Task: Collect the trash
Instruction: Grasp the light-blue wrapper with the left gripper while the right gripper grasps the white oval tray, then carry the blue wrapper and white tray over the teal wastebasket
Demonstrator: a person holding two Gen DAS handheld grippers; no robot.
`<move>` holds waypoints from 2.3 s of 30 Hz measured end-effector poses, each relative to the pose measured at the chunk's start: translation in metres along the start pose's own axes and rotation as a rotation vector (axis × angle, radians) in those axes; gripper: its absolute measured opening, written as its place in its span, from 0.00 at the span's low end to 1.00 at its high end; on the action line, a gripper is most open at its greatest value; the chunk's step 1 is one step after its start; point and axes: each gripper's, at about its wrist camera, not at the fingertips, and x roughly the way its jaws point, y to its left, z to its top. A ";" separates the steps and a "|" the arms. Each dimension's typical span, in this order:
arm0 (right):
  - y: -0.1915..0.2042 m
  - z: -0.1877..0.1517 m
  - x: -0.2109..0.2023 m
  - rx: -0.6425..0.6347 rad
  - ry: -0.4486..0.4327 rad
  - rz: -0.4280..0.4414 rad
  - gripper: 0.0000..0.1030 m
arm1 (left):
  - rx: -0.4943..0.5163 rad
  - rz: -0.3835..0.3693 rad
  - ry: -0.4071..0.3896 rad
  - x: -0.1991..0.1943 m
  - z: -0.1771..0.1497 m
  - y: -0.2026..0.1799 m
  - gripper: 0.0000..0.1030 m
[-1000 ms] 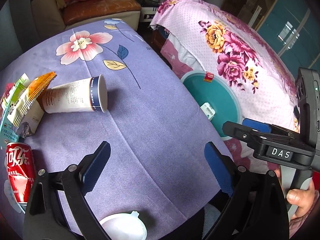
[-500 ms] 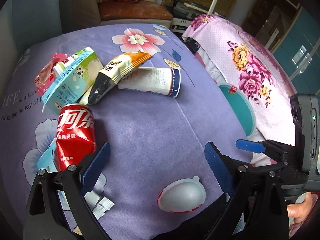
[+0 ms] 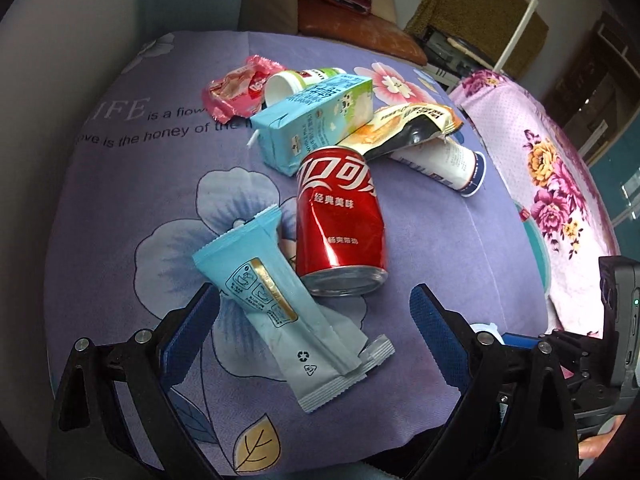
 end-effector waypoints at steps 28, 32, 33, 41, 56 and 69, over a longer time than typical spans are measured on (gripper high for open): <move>0.025 0.042 0.015 -0.067 -0.090 -0.036 0.55 | -0.017 0.108 0.058 0.025 -0.011 0.034 0.93; 0.023 0.049 0.015 -0.060 -0.099 -0.033 0.55 | -0.003 0.135 0.046 0.030 -0.008 0.028 0.91; 0.022 0.050 0.013 -0.058 -0.104 -0.032 0.55 | -0.002 0.150 0.040 0.030 -0.007 0.028 0.84; 0.011 0.053 0.006 -0.049 -0.127 -0.011 0.55 | -0.054 0.163 0.021 0.022 -0.001 0.043 0.30; -0.018 0.050 -0.008 0.008 -0.185 -0.002 0.55 | -0.074 0.053 -0.069 -0.026 0.022 0.018 0.27; -0.078 0.046 -0.044 0.123 -0.289 -0.017 0.55 | 0.110 -0.046 -0.014 -0.001 0.034 -0.076 0.28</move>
